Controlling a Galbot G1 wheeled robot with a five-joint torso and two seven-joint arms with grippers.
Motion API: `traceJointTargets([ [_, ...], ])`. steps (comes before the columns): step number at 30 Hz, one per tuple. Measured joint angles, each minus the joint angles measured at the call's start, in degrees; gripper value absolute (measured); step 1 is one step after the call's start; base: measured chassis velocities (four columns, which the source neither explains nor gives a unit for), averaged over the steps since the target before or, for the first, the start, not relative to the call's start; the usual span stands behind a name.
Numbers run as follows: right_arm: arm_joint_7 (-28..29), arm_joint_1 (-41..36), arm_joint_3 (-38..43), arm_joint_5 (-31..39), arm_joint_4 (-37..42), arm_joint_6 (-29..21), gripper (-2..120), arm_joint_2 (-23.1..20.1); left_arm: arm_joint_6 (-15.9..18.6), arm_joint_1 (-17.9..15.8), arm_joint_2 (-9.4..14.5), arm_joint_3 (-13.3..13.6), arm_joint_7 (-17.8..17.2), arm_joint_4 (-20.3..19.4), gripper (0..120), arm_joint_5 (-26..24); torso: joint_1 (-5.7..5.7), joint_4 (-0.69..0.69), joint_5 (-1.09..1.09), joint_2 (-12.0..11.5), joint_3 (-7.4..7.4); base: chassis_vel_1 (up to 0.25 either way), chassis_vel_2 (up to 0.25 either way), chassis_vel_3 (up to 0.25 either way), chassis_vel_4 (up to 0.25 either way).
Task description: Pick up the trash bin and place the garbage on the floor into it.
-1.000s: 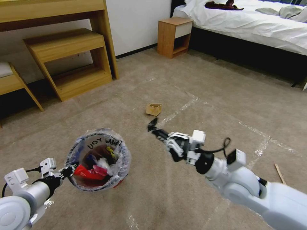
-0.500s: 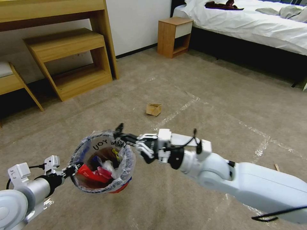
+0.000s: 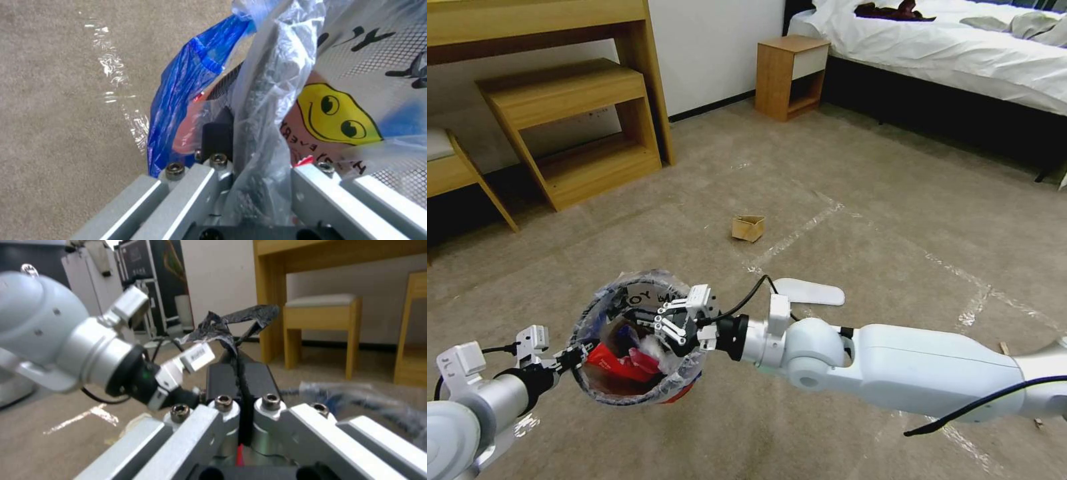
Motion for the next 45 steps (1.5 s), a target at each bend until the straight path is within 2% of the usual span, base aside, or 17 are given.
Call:
traceJointTargets([
  [24,-0.07,-1.75,-0.66,-2.75,-3.18,-0.29,0,0.58,-0.08,0.18,-0.24,-0.46,0.3,-0.31,0,0.31,0.0,0.01,0.01,0.0,0.0,0.0,0.0,0.0,0.0],
  [27,-0.01,-1.97,-0.66,-2.81,-3.18,-0.43,6,0.61,-0.09,0.17,-0.24,-0.46,0.32,-0.31,0,0.32,0.0,0.01,0.01,0.0,0.0,0.0,0.0,0.0,0.0],
  [34,0.56,-2.04,-0.83,-3.02,-3.22,-0.59,36,1.05,-0.09,0.23,-0.26,-0.59,0.35,-0.31,0,0.36,0.0,0.01,0.01,0.0,0.0,0.0,0.0,0.0,0.0],
  [36,0.58,-2.01,-0.83,-3.02,-3.22,-0.6,38,1.06,-0.09,0.23,-0.28,-0.6,0.35,-0.31,0,0.37,0.0,0.01,0.01,0.0,0.0,0.0,0.0,0.0,0.0],
  [37,0.62,-1.95,-0.84,-3.02,-3.22,-0.6,46,1.08,-0.09,0.21,-0.39,-0.6,0.35,-0.31,0,0.39,0.0,0.01,0.01,0.0,0.0,0.0,0.0,0.0,0.0],
  [40,0.62,-1.91,-0.85,-3.03,-3.19,-0.61,52,1.08,-0.09,0.24,-0.56,-0.6,0.38,-0.31,0,0.61,0.0,0.01,0.01,0.0,0.0,0.0,0.0,0.0,0.0],
  [42,0.61,-1.86,-0.85,-3.06,-3.15,-0.67,64,1.08,-0.09,0.4,-0.84,-0.58,0.54,-0.31,0,0.97,0.0,0.01,0.01,0.0,0.0,0.0,0.0,0.0,0.0],
  [43,0.61,-1.86,-0.85,-3.06,-3.15,-0.67,64,1.08,-0.09,0.4,-0.84,-0.58,0.54,-0.31,0,0.97,0.0,0.01,0.01,0.0,0.0,0.0,0.0,0.0,0.0],
  [45,0.57,-1.85,-0.85,-3.17,-3.15,-0.68,75,1.07,-0.09,0.54,-1.03,-0.58,0.64,-0.49,0,1.16,0.0,0.01,0.01,0.0,0.0,0.0,0.0,0.0,0.0],
])
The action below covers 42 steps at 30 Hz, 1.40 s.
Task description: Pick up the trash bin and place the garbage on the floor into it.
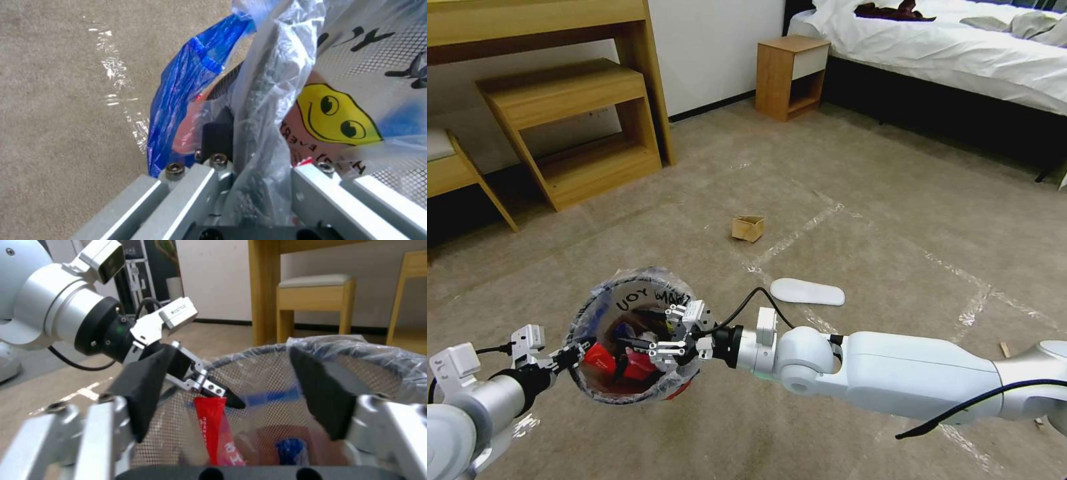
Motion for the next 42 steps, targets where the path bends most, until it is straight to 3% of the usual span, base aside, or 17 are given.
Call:
traceJointTargets([
  [6,-0.02,-0.1,-0.05,-0.28,-0.09,-0.01,96,0.2,0.0,0.64,-0.33,-0.24,0.29,-0.34,0,0.45,0.0,0.0,0.0,0.0,0.0,0.0,0.0,0.0,0.0],
  [24,0.43,-2.62,5.44,-0.04,0.02,0.29,100,0.43,0.0,1.42,-1.62,-0.35,1.1,-0.51,0,2.28,0.0,0.0,0.0,0.0,0.0,0.0,0.0,0.0,0.0],
  [30,0.69,-6.59,16.66,1.21,1.89,0.83,100,0.23,0.0,1.32,-2.24,-0.43,1.63,-0.03,0,3.33,0.0,0.0,0.0,0.0,0.0,0.0,0.0,0.0,0.0],
  [32,0.03,-11.18,27.53,1.7,2.98,1.49,100,0.22,0.0,0.75,-2.67,-0.45,1.87,0.36,0,4.01,0.0,0.0,0.0,0.0,0.0,0.0,0.0,0.0,0.0],
  [42,-4.12,-22.42,49.63,3.88,6.19,3.0,100,-1.19,-0.4,-0.08,-3.79,-0.66,2.49,1.3,0,5.04,0.0,0.0,0.01,0.01,0.0,0.0,0.0,0.0,0.0],
])
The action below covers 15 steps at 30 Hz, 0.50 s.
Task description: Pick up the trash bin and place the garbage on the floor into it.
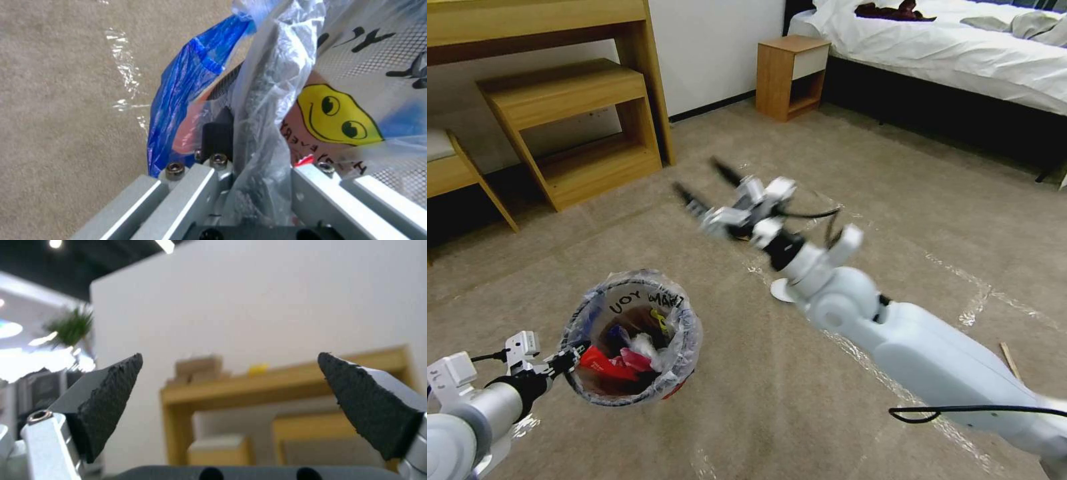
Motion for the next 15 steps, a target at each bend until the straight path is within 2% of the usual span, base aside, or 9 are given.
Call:
traceJointTargets([
  [3,-0.26,-3.96,7.57,0.49,1.65,1.77,100,-0.56,-0.24,-0.11,-0.39,-0.49,0.27,0.11,0,0.41,0.0,0.01,0.01,0.0,0.0,0.0,0.0,0.0,0.0],
  [7,-0.29,-7.21,12.91,0.04,2.49,2.29,100,-0.59,-0.35,-0.19,-0.77,-0.79,0.35,0.12,0,0.84,0.0,0.01,-0.01,0.0,0.0,0.0,0.0,0.0,0.0],
  [10,0.23,-14.27,22.43,-2.02,3.99,2.12,100,0.19,-0.65,-0.38,-1.5,-1.2,0.78,0.13,0,2.1,0.0,-0.01,0.0,0.0,-0.01,0.0,0.0,0.0,0.0],
  [11,0.23,-14.27,22.43,-2.02,3.99,2.12,100,0.19,-0.65,-0.38,-1.5,-1.2,0.78,0.13,0,2.1,0.0,-0.01,0.0,0.0,-0.01,0.0,0.0,0.0,0.0],
  [15,2.29,-20.68,31.23,-5.42,4.6,1.3,100,2.03,-1.14,-0.1,-2.55,-2.05,1.43,0.11,0,4.1,0.0,0.02,0.01,0.0,0.0,0.0,0.0,0.0,0.0],
])
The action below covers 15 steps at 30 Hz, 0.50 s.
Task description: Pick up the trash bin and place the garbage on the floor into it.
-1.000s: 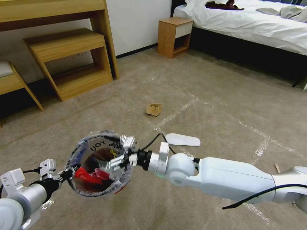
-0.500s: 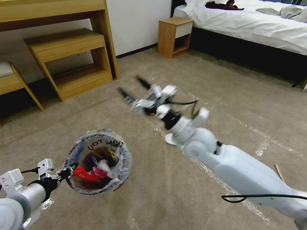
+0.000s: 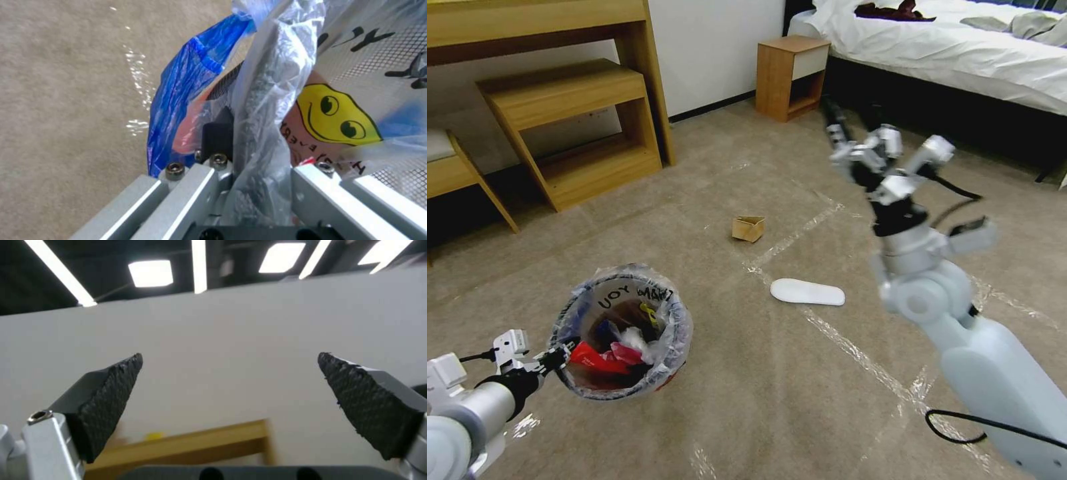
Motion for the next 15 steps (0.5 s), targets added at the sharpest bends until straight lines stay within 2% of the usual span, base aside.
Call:
traceJointTargets([
  [3,4.3,-5.78,7.75,-4.76,1.45,-1.93,100,1.75,-0.23,-0.58,-0.69,-0.06,0.44,0.23,0,1.57,0.0,-0.02,-0.01,0.0,0.0,0.0,0.0,0.0,0.0],
  [5,5.5,-7.07,9.22,-6.51,1.74,-2.43,100,2.15,-0.27,-0.74,-0.86,-0.06,0.53,0.33,0,1.9,0.0,-0.03,0.0,0.0,-0.01,0.0,0.0,0.0,0.0],
  [7,8.62,-12.05,13.79,-13.57,1.84,-3.28,100,3.53,-0.45,-1.14,-1.22,0.02,0.88,0.72,0,2.96,0.0,-0.03,-0.01,0.0,0.0,0.0,0.0,0.0,0.0],
  [12,10.96,-17.5,17.83,-19.83,1.65,-3.34,100,5.77,-0.76,-1.6,-1.64,0.05,1.15,1.21,0,3.74,0.0,-0.04,0.0,0.0,-0.01,0.0,0.0,0.0,0.0],
  [15,13.22,-23.71,20.47,-24.91,2.37,-3.24,100,9.74,-1.13,-1.75,-1.86,0.12,1.55,1.95,0,4.98,0.0,-0.03,-0.01,0.0,-0.01,0.0,0.0,0.0,0.0],
])
